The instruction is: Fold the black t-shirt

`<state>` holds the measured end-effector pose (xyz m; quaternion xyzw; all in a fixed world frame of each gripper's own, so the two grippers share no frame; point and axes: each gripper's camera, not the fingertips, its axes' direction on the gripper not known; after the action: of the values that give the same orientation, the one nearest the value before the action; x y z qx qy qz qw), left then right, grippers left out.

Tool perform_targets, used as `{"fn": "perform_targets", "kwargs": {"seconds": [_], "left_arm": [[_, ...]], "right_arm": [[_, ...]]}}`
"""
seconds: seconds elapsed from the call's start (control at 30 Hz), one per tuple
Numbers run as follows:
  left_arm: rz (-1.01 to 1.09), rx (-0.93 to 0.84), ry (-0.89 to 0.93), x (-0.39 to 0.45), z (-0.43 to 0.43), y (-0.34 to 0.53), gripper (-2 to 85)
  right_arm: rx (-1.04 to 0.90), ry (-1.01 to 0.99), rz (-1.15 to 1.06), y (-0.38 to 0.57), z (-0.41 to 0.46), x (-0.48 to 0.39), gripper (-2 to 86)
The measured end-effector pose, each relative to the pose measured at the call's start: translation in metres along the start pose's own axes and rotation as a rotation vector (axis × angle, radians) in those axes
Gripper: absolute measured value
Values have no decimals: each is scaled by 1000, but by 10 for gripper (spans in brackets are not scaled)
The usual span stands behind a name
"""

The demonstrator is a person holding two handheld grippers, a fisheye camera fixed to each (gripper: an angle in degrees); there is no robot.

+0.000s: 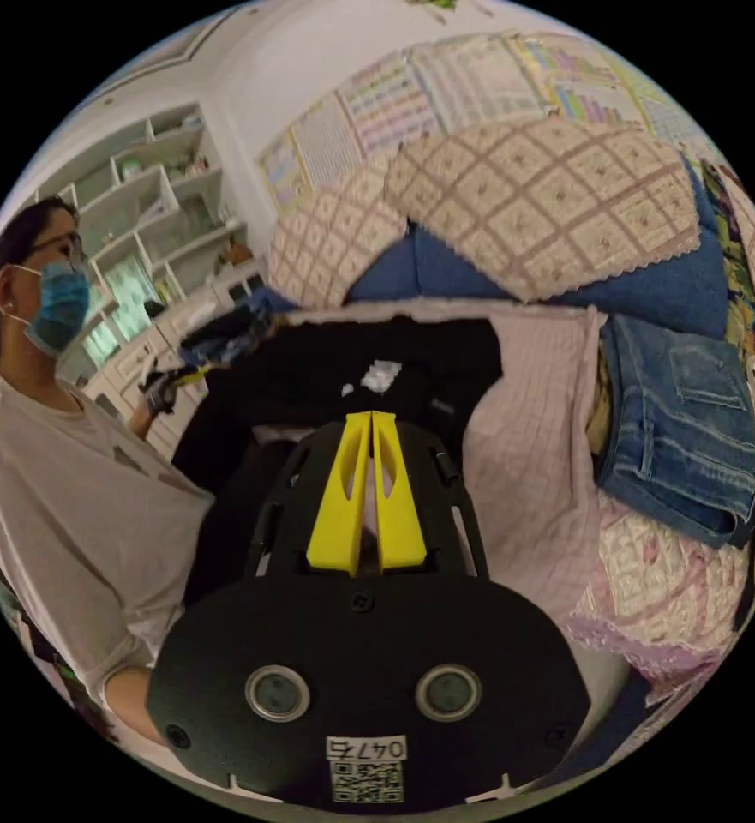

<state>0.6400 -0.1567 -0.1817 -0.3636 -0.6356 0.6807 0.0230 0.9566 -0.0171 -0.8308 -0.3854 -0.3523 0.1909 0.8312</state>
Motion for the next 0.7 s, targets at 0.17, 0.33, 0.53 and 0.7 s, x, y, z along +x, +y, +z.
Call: {"fn": "perform_targets", "kwargs": {"seconds": [0.17, 0.33, 0.53, 0.7], "left_arm": [[15, 145, -197, 23, -11, 11, 73], [507, 80, -126, 159, 56, -53, 5], [808, -58, -130, 284, 227, -156, 40], [859, -226, -259, 330, 381, -219, 93]], "right_arm": [[-270, 170, 22, -30, 43, -3, 78], [-122, 183, -64, -100, 45, -6, 58], [-6, 125, -103, -202, 74, 9, 44], [-6, 67, -119, -261, 105, 20, 42]]}}
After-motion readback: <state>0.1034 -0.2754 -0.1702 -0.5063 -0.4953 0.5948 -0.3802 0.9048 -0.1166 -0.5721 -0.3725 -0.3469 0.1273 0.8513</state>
